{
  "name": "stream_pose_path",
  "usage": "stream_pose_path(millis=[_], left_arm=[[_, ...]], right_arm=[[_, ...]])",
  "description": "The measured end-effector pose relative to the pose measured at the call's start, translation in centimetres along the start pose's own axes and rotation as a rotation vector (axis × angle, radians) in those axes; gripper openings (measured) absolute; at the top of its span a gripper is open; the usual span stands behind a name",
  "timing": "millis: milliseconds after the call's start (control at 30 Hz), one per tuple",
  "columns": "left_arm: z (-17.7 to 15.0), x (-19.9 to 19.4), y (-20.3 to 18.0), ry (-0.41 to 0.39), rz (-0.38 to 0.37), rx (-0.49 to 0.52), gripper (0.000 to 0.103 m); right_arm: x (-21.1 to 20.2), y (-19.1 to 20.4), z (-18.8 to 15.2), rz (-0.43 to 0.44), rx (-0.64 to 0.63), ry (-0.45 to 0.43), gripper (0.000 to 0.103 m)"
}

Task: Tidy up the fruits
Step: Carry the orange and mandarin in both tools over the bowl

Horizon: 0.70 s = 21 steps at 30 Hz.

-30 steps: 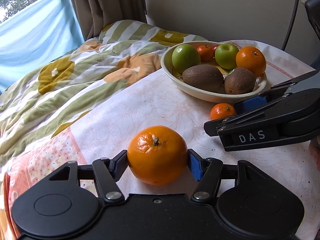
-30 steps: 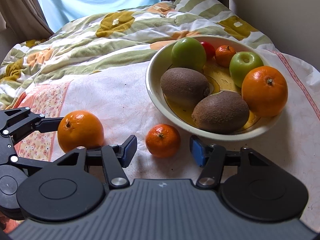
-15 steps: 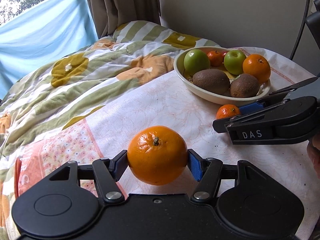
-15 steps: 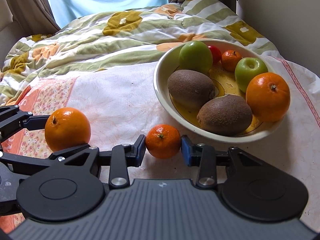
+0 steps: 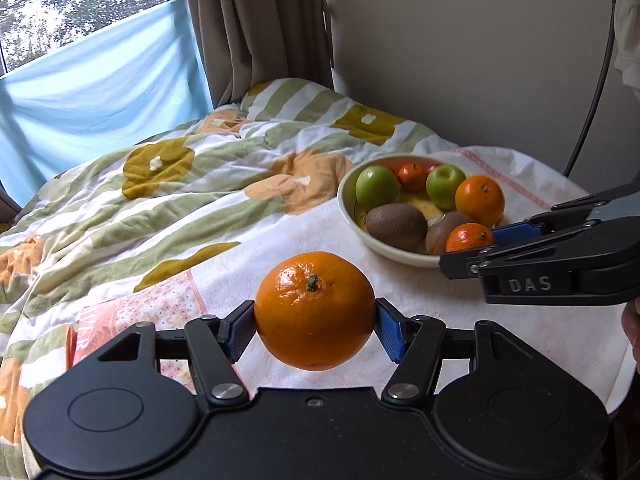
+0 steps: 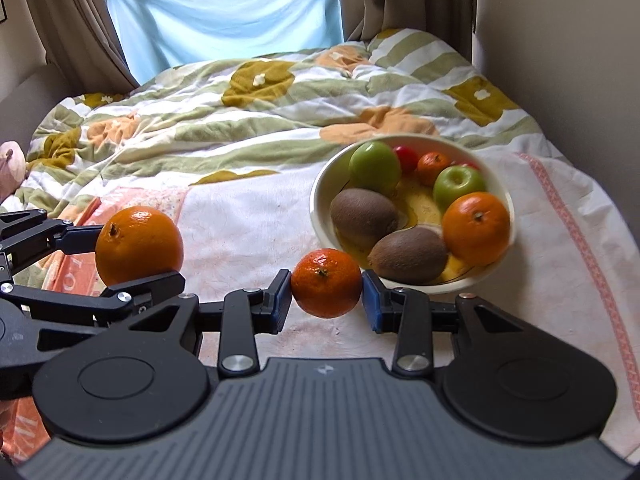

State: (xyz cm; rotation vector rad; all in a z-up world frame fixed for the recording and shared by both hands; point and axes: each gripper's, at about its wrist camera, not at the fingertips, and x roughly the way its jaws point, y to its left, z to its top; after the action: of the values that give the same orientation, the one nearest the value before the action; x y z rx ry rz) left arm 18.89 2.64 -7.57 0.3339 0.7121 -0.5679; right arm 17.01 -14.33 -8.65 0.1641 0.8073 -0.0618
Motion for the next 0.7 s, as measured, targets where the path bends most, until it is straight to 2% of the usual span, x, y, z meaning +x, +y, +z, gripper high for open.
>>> stream_pose_path(millis=[167,333,500,700], left_arm=[[1.9,-1.8,-0.8,-0.036,-0.008,-0.033,0.067],[4.2,-2.1,-2.5,-0.064,0.002,-0.046,0.067],[6.8,-0.7,-4.8,-0.076,0.009,-0.073,0.067],[9.0,2.8,-7.2,-0.055,0.015,-0.094,0.067]], right_arm=[[-3.1,-2.3,1.1,0.004,0.005,-0.032,0.052],[-4.7,-5.2,2.6,0.001,-0.008,-0.063,0.052],[-4.6,-8.5,4.6,0.011,-0.034,-0.073,0.052],[-2.9,-12.3,7.0,0.034,-0.059,-0.071,0.052]])
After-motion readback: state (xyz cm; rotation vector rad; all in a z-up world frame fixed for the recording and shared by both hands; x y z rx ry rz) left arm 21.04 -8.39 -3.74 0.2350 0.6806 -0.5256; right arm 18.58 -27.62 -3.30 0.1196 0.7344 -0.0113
